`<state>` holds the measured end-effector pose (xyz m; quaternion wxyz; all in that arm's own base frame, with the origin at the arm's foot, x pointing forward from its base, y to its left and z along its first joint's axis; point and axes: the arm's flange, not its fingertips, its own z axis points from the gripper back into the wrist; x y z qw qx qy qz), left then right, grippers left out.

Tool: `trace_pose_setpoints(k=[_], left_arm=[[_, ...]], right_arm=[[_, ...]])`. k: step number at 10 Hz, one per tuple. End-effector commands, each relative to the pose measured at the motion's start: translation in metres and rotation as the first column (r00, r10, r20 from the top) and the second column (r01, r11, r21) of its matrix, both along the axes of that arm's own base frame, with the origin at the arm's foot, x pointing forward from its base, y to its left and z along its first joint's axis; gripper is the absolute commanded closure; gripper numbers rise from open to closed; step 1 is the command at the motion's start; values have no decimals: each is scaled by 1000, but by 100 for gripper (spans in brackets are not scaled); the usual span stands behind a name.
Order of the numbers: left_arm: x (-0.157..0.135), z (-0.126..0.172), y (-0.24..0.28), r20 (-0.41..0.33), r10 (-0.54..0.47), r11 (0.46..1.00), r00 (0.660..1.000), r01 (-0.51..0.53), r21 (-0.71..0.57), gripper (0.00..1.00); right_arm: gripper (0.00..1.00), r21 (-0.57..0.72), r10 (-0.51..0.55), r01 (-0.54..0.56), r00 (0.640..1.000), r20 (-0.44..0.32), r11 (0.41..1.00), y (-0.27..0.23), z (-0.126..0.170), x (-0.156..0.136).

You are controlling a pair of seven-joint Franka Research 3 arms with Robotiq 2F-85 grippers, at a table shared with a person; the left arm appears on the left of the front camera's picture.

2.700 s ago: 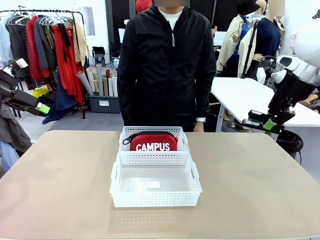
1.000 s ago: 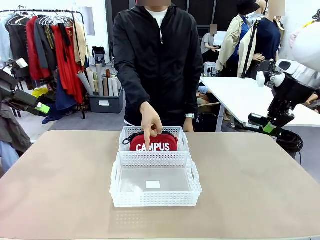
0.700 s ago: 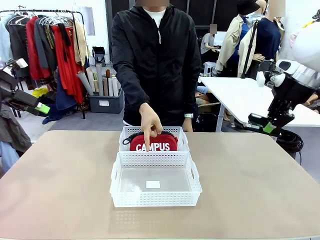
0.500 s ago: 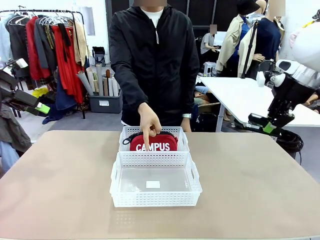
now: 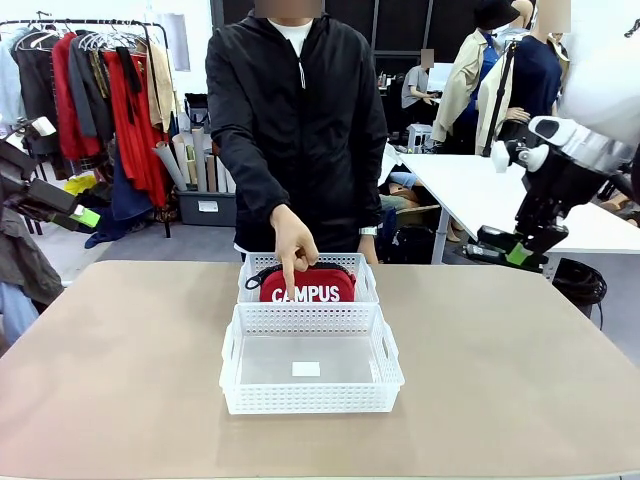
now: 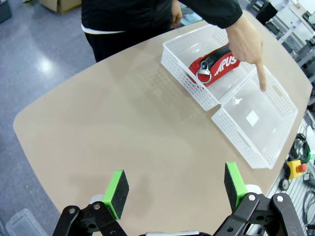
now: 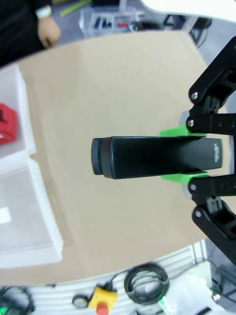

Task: Distribute items into two baskets.
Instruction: Place the picked Stapler into the Organizing basket as instructed by the person.

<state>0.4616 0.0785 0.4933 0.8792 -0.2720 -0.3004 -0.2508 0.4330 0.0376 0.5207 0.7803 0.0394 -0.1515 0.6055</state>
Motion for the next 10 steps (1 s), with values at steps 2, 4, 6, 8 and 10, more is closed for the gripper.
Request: trace_pose_setpoints(k=[2,4,6,8,10], left_arm=[[0,0,-1,1,8,1000,1000,-8,-7,0],[0,0,-1,1,8,1000,1000,-8,-7,0],[0,0,-1,1,8,1000,1000,-8,-7,0],[0,0,-1,1,8,1000,1000,-8,-7,0],[0,0,-1,1,8,1000,1000,-8,-7,0]], right_arm=[[96,-10,48,-48,999,20,999,36,2,-19],[96,-25,110,-109,994,18,994,64,-3,-21],[96,-32,159,-159,987,11,987,90,-10,-18],[96,-28,199,-198,980,16,980,114,-16,-14],[96,3,214,-214,977,24,977,138,-22,-9]])
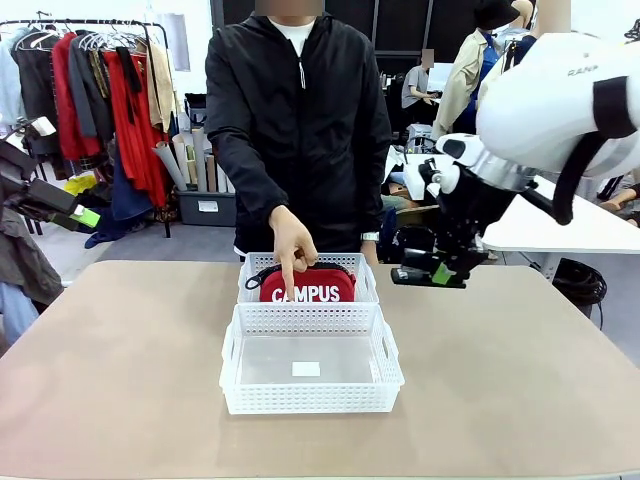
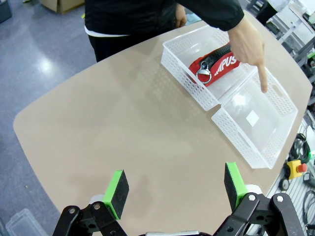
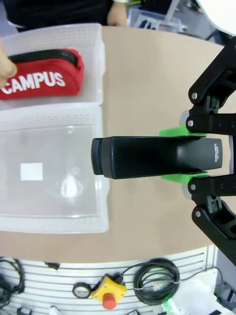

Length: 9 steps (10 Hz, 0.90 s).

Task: Distribute items into two baskets.
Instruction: Place the picked Stapler into the Organizing basket as instructed by the person.

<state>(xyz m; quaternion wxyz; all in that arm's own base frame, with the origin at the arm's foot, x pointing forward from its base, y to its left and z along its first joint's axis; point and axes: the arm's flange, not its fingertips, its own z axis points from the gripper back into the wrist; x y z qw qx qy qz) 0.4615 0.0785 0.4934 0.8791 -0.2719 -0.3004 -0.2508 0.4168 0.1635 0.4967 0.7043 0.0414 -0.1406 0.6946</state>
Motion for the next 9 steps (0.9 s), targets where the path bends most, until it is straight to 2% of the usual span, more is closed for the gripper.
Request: trace_pose_setpoints(k=[1,4,8,9], left_arm=[[0,0,-1,1,8,1000,1000,-8,-7,0],[0,0,-1,1,8,1000,1000,-8,-7,0],[0,0,-1,1,8,1000,1000,-8,-7,0],[0,0,-1,1,8,1000,1000,-8,-7,0]], right_arm=[[96,35,-6,6,1000,3,999,21,0,10],[96,-13,69,-69,998,1,998,63,-11,12],[96,-20,81,-81,996,34,997,101,-25,-3],[96,-28,96,-95,995,16,995,112,-33,-6]])
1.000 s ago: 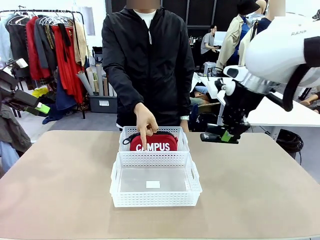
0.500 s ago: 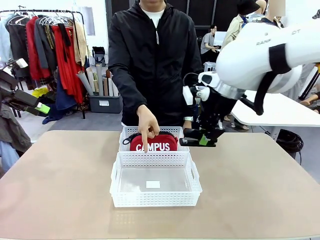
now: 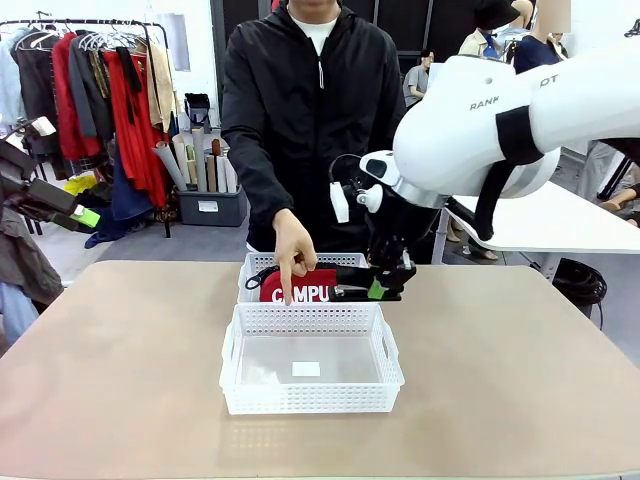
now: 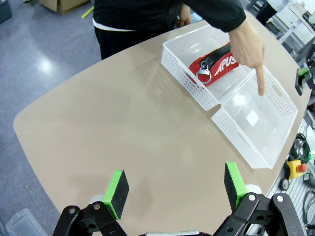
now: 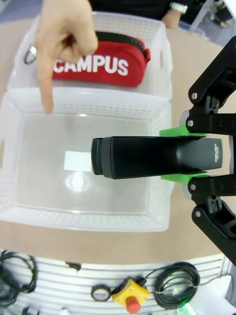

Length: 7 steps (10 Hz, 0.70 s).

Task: Distribute items into two baskets.
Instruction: Place the picked Stapler into the Organizing basket as instructed by the person.

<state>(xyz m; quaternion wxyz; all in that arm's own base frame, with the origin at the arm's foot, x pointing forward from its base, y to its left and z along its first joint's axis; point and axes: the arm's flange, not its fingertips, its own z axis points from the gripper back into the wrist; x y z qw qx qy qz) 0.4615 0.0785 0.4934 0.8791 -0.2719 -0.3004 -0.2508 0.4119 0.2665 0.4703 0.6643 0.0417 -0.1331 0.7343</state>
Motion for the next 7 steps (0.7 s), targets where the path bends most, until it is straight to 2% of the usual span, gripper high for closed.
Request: trace_pose_setpoints(k=[1,3,7], left_arm=[[0,0,-1,0,8,1000,1000,-8,-7,0],[0,0,-1,0,8,1000,1000,-8,-7,0],[0,0,-1,0,8,1000,1000,-8,-7,0]], right_arm=[[96,2,-15,15,1000,14,1000,19,-13,-5],[96,-32,-11,11,1000,16,999,37,-24,-6],[96,-15,-10,10,1000,-5,1000,57,-48,-11]])
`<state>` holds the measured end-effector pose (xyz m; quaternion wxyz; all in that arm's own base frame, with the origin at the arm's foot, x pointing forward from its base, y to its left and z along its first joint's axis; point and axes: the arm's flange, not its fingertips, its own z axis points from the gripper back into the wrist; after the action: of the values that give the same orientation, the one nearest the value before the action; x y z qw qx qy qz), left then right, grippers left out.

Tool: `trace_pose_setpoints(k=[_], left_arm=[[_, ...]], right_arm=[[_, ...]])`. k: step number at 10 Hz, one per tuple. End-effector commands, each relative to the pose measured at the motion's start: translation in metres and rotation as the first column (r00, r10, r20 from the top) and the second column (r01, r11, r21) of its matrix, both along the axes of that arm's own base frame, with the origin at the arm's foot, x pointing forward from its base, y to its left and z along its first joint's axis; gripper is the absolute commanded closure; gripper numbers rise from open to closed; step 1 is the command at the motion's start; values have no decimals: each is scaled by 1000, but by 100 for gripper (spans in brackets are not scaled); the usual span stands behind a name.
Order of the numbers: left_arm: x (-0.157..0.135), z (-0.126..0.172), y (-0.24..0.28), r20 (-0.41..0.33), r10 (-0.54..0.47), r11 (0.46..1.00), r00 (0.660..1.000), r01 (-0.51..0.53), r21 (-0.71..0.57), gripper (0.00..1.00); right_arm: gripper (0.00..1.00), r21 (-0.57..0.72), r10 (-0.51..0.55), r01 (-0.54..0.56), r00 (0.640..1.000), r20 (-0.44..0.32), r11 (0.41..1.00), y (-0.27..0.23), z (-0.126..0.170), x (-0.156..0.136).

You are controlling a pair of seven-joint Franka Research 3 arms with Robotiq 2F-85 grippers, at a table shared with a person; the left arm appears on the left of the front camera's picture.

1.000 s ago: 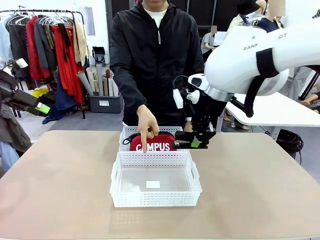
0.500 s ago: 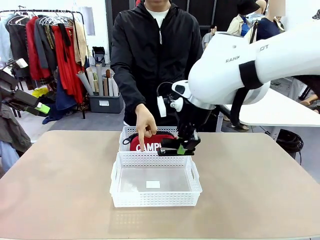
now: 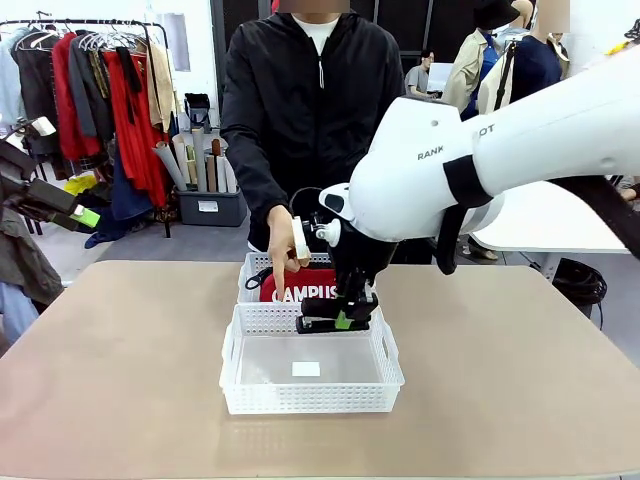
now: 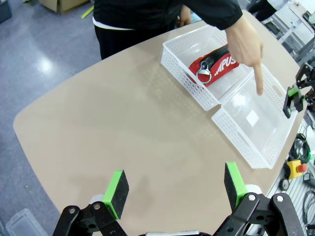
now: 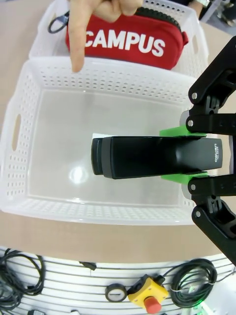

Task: Distribute items into two baskets.
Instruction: Place the picked Stapler into the Organizing basket as instructed by the person.

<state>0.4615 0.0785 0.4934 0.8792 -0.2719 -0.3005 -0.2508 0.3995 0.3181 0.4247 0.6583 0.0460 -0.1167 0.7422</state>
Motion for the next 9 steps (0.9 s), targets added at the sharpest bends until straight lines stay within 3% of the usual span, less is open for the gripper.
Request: trace_pose_setpoints(k=[1,9], left_arm=[[0,0,-1,0,8,1000,1000,-8,-7,0],[0,0,-1,0,8,1000,1000,-8,-7,0]], right_arm=[[96,8,-30,30,1000,9,1000,7,-10,4],[96,-38,-49,49,999,-6,998,21,-72,17]])
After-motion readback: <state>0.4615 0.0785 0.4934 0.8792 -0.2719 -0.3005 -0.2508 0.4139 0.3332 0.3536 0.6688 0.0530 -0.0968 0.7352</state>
